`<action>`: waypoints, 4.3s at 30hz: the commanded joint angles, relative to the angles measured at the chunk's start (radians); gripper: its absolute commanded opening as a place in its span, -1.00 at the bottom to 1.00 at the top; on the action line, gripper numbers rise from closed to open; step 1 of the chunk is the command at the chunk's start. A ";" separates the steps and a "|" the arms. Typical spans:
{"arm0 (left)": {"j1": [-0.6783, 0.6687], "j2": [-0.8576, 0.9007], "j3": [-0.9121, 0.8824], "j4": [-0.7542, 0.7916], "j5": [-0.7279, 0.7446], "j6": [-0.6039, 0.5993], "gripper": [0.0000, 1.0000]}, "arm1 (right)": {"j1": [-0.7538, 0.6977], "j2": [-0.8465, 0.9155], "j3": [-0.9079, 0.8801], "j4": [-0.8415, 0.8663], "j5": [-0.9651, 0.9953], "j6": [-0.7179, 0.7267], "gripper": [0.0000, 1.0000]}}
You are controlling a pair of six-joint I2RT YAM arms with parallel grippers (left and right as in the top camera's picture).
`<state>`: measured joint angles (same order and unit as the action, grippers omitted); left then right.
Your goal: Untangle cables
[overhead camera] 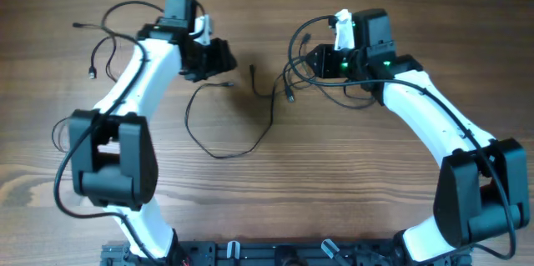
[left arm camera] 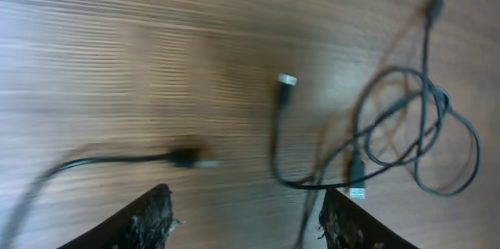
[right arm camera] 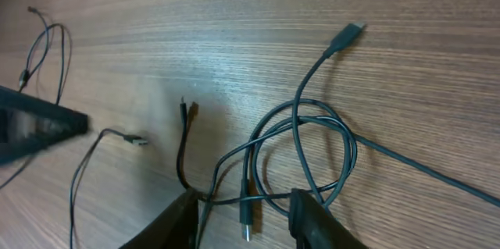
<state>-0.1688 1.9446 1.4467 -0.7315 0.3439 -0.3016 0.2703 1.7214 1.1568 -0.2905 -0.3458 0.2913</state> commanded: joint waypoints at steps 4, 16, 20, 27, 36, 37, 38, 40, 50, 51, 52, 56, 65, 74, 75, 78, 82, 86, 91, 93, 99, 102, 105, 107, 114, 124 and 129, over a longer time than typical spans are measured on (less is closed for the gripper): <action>-0.086 0.062 0.010 0.071 0.107 -0.051 0.25 | 0.006 0.090 0.013 0.055 0.035 0.053 -0.20; -0.157 0.138 0.009 0.098 0.145 -0.043 0.22 | 0.005 0.333 0.013 0.248 -0.059 0.050 -0.22; -0.171 0.163 0.007 0.097 0.145 -0.043 0.02 | 0.006 0.368 0.013 0.251 -0.060 0.053 -0.69; -0.180 0.220 0.003 0.136 0.115 -0.044 -0.49 | 0.005 0.367 0.013 0.241 -0.086 0.082 -0.91; -0.180 0.221 -0.022 0.124 -0.061 -0.047 -0.92 | -0.034 0.225 0.013 0.185 -0.495 -0.032 -0.91; -0.181 0.221 -0.022 0.113 -0.089 -0.047 -0.92 | -0.040 0.204 0.013 0.172 -0.510 -0.032 -0.91; -0.181 0.221 -0.022 0.106 -0.104 -0.047 -0.92 | -0.046 0.191 0.013 0.167 -0.528 -0.033 -0.92; -0.180 0.221 -0.022 0.099 -0.130 -0.047 -0.92 | -0.062 0.167 0.013 0.167 -0.608 -0.049 -0.91; -0.174 0.221 -0.022 0.095 -0.278 -0.047 -0.92 | -0.180 0.146 0.013 0.183 -0.966 0.011 -0.91; -0.169 0.221 -0.022 0.095 -0.278 -0.047 -0.92 | -0.197 0.146 0.013 0.187 -0.964 0.050 -0.91; -0.161 0.221 -0.022 0.092 -0.278 -0.047 -0.92 | -0.206 0.146 0.013 0.187 -0.945 0.091 -0.91; -0.131 0.221 -0.020 0.093 -0.223 -0.043 -0.92 | -0.201 0.146 0.013 0.178 -0.854 0.227 -0.91; 0.039 0.208 -0.008 0.032 0.631 0.331 -0.29 | -0.105 0.146 0.013 0.174 -0.814 0.219 -0.91; 0.032 0.208 -0.008 -0.041 0.924 0.512 -0.15 | -0.065 0.147 0.013 0.166 -0.716 0.182 -0.91; 0.030 0.208 -0.008 -0.040 0.923 0.525 -0.13 | -0.062 0.147 0.013 0.166 -0.716 0.182 -0.91; 0.020 0.208 -0.008 -0.027 0.919 0.534 -0.12 | -0.048 0.146 0.013 0.166 -0.716 0.182 -0.92; -0.005 0.208 -0.008 -0.008 0.855 0.533 -0.13 | -0.036 0.147 0.013 0.170 -0.716 0.182 -0.92; -0.025 0.208 -0.008 0.015 0.813 0.529 -0.65 | -0.034 0.147 0.013 0.169 -0.718 0.183 -0.91; -0.029 0.208 -0.008 0.077 0.568 0.335 -0.92 | -0.034 0.146 0.013 0.200 -0.728 0.235 -0.91; -0.028 0.208 -0.008 0.088 0.203 0.104 -0.92 | -0.034 0.135 0.013 0.274 -0.728 0.285 -0.91; -0.018 0.208 -0.008 0.066 -0.073 -0.026 -0.92 | -0.039 0.078 0.013 0.330 -0.612 0.366 -0.91; -0.003 0.208 -0.008 0.058 -0.073 -0.043 -0.92 | -0.049 0.075 0.013 0.269 -0.537 0.366 -0.91; 0.023 0.208 -0.008 0.045 -0.073 -0.048 -0.92 | -0.078 0.072 0.013 0.117 -0.424 0.359 -0.92; 0.041 0.208 -0.008 0.039 -0.072 -0.048 -0.92 | -0.101 0.049 0.013 0.066 -0.409 0.311 -0.91; 0.091 0.208 -0.008 0.039 -0.072 -0.051 -0.92 | -0.161 -0.309 0.013 0.034 -0.293 0.257 -0.91; 0.090 0.208 -0.008 0.039 -0.071 -0.056 -0.92 | -0.161 -0.727 0.013 -0.059 0.171 0.224 -0.92; 0.089 0.208 -0.008 0.037 -0.075 -0.055 -0.92 | -0.162 -0.713 0.013 -0.175 0.340 0.165 -0.91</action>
<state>-0.0933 2.1338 1.4467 -0.6853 0.3634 -0.3435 0.1162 1.0161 1.1618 -0.4267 -0.2287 0.4980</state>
